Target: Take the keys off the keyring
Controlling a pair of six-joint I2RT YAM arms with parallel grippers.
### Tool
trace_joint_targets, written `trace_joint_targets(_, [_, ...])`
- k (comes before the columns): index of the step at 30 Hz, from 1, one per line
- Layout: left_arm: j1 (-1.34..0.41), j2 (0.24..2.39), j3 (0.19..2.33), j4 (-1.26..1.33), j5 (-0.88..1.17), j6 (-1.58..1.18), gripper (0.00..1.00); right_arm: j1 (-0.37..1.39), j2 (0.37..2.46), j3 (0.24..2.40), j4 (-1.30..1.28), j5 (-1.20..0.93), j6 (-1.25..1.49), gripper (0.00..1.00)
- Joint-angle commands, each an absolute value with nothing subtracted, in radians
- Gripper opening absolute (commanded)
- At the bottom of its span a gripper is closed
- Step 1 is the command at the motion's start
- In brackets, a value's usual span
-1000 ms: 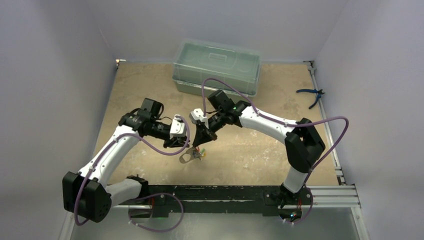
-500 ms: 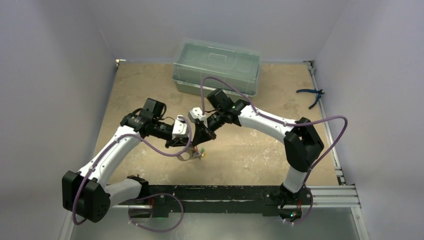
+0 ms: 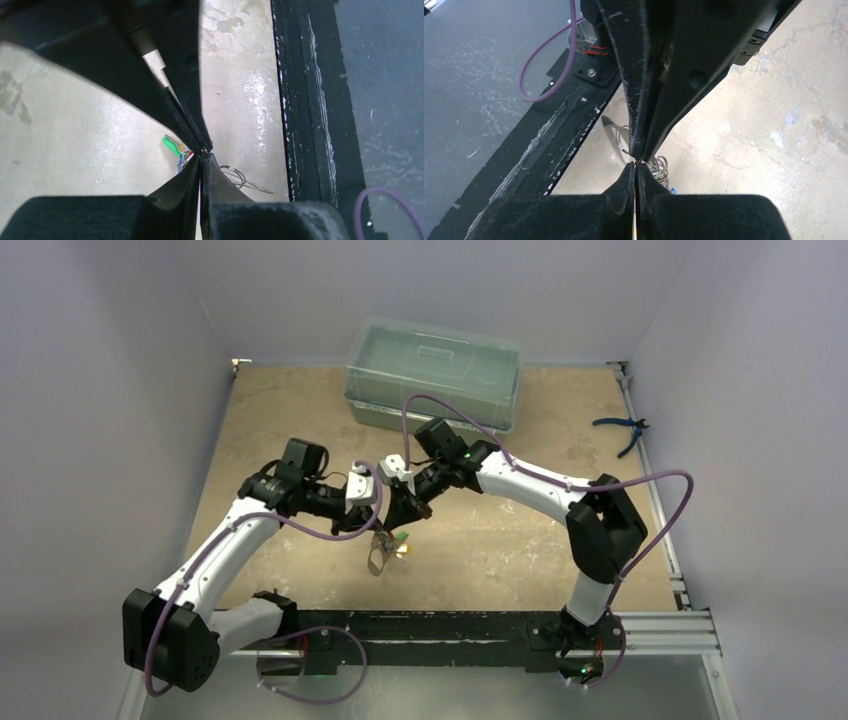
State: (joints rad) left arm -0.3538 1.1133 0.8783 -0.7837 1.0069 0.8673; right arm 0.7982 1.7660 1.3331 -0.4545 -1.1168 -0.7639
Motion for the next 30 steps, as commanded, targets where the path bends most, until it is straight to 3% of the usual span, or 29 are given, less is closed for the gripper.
trace_joint_targets(1, [-0.303, 1.081, 0.851, -0.594, 1.041, 0.607, 0.00, 0.799, 1.760, 1.287, -0.368, -1.115, -0.722, 0.00])
trace_joint_targets(14, [-0.279, 1.027, 0.768, -0.405, 1.032, 0.338, 0.00, 0.798, 1.758, 1.205, -0.183, -1.052, -0.614, 0.00])
trace_joint_targets(21, [-0.269, 1.031, 0.770, -0.467, 1.010, 0.410, 0.00, 0.759, 1.719, 1.210, -0.206, -1.057, -0.591, 0.00])
trace_joint_targets(30, [-0.265, 1.072, 0.813, -0.446, 0.838, 0.466, 0.00, 0.619, 1.619, 1.178, -0.292, -1.012, -0.553, 0.00])
